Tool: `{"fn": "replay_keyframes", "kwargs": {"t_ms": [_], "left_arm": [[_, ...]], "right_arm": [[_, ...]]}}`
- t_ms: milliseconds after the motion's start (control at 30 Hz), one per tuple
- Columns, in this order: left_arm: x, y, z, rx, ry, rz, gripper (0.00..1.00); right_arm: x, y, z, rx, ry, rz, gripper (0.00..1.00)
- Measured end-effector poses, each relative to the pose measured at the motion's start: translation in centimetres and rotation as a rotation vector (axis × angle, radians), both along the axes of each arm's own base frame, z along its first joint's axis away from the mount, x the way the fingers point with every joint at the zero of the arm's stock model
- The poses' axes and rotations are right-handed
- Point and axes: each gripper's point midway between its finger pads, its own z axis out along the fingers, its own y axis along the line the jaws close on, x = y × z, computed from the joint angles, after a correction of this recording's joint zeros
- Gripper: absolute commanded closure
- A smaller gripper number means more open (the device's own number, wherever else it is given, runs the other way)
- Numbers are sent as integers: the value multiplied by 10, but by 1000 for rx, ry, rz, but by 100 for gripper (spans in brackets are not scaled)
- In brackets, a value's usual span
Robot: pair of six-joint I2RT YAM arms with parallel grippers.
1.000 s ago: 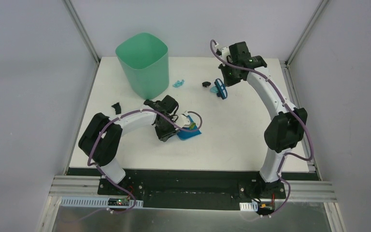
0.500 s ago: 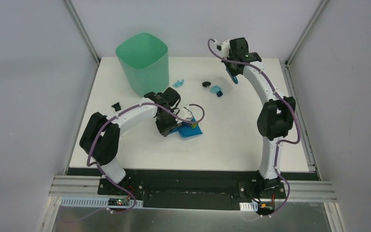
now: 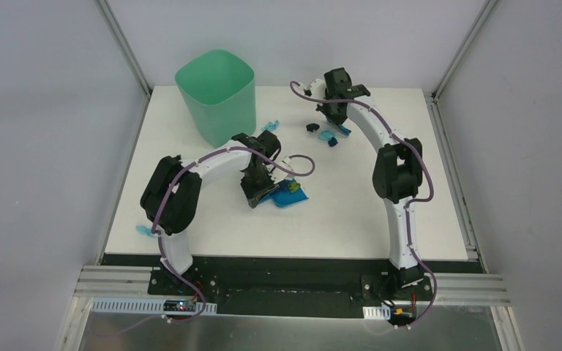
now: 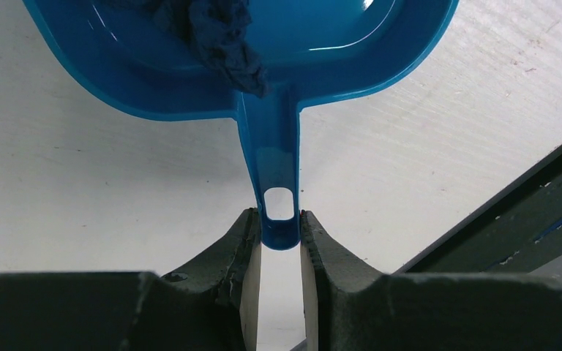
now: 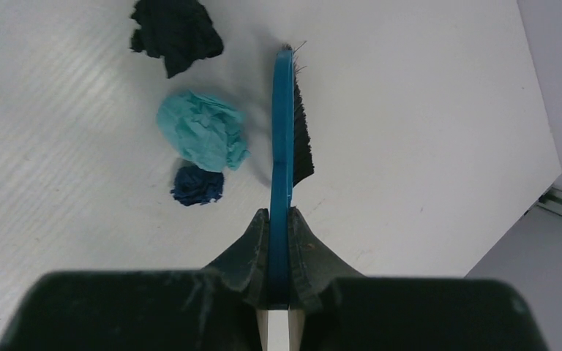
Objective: Sweep away the paper scraps from the table
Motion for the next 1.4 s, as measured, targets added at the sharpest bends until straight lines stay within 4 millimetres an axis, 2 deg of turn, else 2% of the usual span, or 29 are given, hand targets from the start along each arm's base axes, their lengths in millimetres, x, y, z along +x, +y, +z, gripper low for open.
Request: {"fn": "replay_keyframes", "kwargs": {"t_ms": [100, 200, 433, 633, 900, 1033, 1167, 1400], "left_arm": [[3, 0, -1, 3, 5, 13, 92], [3, -1, -1, 3, 6, 20, 93], [3, -1, -1, 4, 9, 31, 93], [5, -2, -2, 7, 14, 33, 93], [4, -3, -6, 12, 28, 32, 93], [3, -3, -5, 17, 41, 30, 93], [-1, -4, -5, 9, 59, 27, 94], [-2, -8, -5, -24, 54, 26, 95]], "right_arm": [[-12, 17, -3, -7, 17, 38, 100], [-39, 33, -4, 1, 55, 64, 100], [-104, 70, 14, 133, 199, 51, 100], [-147, 92, 12, 228, 354, 18, 100], [-200, 120, 27, 389, 538, 20, 100], [-213, 123, 25, 421, 592, 15, 100], [-214, 119, 25, 421, 588, 7, 100], [-203, 102, 49, 408, 482, -18, 100]]}}
